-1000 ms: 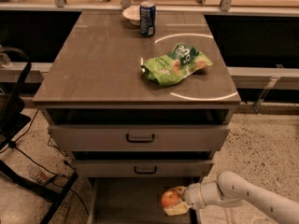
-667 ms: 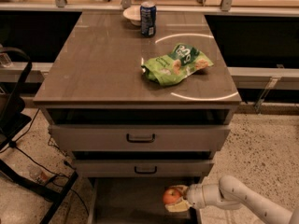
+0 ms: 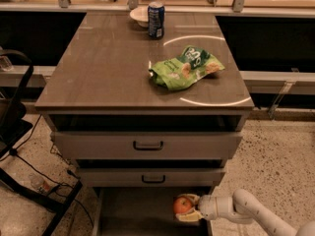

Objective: Place apple into bottom drawer

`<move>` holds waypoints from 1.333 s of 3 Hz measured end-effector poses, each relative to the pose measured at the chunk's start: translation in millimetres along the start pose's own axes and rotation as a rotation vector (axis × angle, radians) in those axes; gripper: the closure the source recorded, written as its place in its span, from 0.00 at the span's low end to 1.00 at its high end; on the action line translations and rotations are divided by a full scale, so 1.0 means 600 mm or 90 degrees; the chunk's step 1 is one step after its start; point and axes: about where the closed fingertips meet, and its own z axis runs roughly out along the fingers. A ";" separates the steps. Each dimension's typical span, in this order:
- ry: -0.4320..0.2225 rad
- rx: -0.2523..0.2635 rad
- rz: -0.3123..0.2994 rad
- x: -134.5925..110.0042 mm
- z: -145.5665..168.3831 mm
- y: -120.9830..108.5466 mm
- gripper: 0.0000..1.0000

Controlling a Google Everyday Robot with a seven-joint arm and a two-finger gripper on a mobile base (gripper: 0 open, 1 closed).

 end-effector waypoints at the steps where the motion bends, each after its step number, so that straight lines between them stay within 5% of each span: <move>1: -0.011 -0.003 -0.010 0.004 0.002 -0.002 1.00; 3: -0.002 0.002 -0.060 0.026 0.018 -0.001 1.00; 4: 0.046 0.012 -0.105 0.052 0.027 -0.008 1.00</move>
Offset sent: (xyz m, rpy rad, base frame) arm 0.0003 0.0038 -0.0087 0.0102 -0.0557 -0.0062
